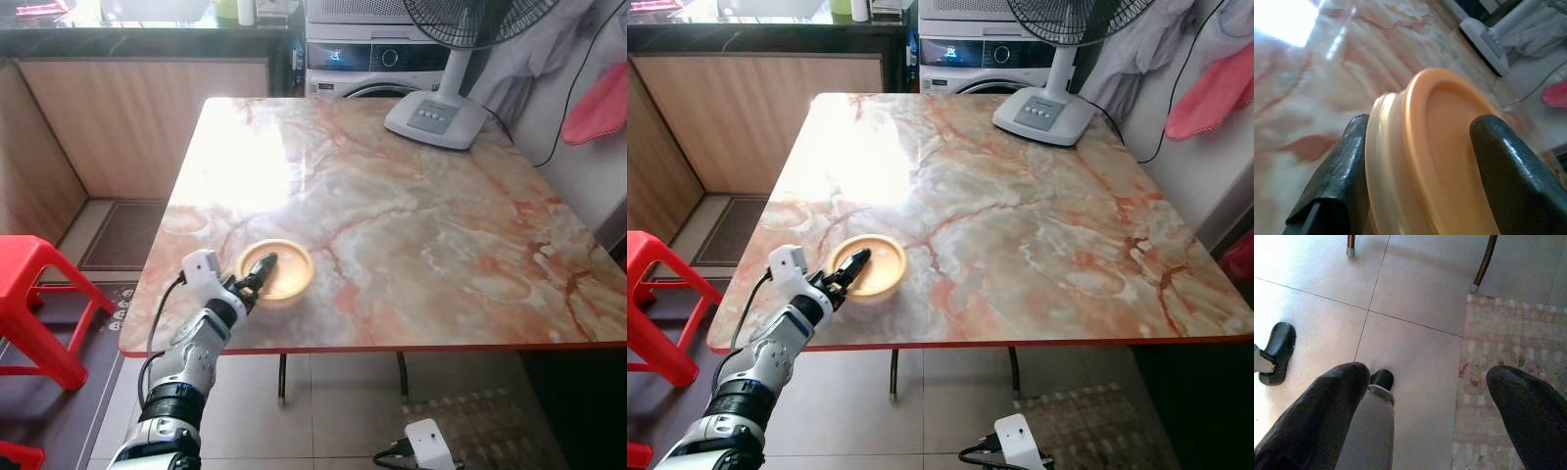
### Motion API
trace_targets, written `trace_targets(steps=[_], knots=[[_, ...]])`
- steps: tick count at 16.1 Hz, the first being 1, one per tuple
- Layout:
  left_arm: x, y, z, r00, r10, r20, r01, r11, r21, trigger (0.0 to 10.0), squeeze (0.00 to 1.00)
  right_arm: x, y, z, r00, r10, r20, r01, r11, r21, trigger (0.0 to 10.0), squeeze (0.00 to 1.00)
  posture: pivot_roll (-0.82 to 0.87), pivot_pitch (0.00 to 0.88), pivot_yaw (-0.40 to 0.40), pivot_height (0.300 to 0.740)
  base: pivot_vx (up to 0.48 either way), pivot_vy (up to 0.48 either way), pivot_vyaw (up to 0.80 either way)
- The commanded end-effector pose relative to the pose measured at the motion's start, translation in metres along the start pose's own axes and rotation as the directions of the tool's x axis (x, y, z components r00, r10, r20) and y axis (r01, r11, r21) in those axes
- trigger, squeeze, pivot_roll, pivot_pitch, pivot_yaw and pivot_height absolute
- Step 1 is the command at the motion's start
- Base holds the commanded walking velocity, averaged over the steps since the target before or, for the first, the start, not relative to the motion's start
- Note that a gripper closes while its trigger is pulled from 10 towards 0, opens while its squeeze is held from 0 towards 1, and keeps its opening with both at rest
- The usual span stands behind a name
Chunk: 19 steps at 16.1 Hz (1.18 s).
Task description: Restocking fridge
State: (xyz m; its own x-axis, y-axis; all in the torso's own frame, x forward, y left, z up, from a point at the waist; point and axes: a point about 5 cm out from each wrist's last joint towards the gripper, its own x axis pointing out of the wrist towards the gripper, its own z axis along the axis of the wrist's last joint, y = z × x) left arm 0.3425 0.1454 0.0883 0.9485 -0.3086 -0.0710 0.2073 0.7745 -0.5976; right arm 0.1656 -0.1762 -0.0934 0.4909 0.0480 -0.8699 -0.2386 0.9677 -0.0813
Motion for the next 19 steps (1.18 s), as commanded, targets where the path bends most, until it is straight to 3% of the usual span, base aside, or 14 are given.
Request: trace_targets(steps=[1,3,4,5,12,15,19], knots=[[0.003,-0.004,-0.002,0.999,-0.030,-0.019,0.029,0.999,-0.012,10.0,0.00,0.000,0.000,0.003,1.000,0.001,0.013,-0.002,1.000,0.009,10.0,0.00,0.07,0.000,-0.056,0.740,0.000,0.000,0.00],[0.005,-0.004,-0.003,0.999,-0.031,-0.030,0.030,0.999,-0.012,10.0,0.00,0.000,0.000,0.003,1.000,-0.001,0.014,0.001,1.000,0.011,10.0,0.00,0.07,0.000,-0.056,0.740,0.000,0.000,0.00],[0.006,-0.002,-0.004,0.999,-0.020,-0.032,0.020,1.000,-0.011,4.0,0.00,0.000,0.000,0.003,1.000,-0.002,0.011,0.002,1.000,0.012,10.0,0.00,0.07,0.000,-0.057,0.740,0.000,0.000,0.00],[0.006,0.000,-0.003,0.999,-0.012,-0.030,0.012,1.000,-0.012,0.0,0.00,0.000,0.000,0.002,1.000,-0.002,0.008,0.002,1.000,0.010,10.0,0.00,0.07,0.000,-0.057,0.740,0.000,0.000,0.00],[0.005,0.005,-0.001,1.000,0.004,-0.018,-0.004,1.000,-0.009,0.0,0.00,0.000,0.001,0.002,1.000,-0.001,0.006,0.001,1.000,0.006,10.0,0.00,0.07,0.000,-0.057,0.740,0.000,0.000,0.00],[0.005,0.006,0.006,1.000,0.008,0.028,-0.007,1.000,-0.023,0.0,0.00,0.000,0.000,0.001,1.000,-0.005,0.003,0.005,1.000,0.004,10.0,0.00,0.07,0.000,-0.057,0.740,0.000,0.000,0.00],[0.005,-0.003,0.023,0.988,-0.055,0.142,0.063,0.997,-0.053,0.0,0.00,0.000,-0.001,0.000,1.000,-0.010,0.001,0.010,1.000,0.003,10.0,0.00,0.07,0.000,-0.060,0.740,0.000,0.000,0.00]])
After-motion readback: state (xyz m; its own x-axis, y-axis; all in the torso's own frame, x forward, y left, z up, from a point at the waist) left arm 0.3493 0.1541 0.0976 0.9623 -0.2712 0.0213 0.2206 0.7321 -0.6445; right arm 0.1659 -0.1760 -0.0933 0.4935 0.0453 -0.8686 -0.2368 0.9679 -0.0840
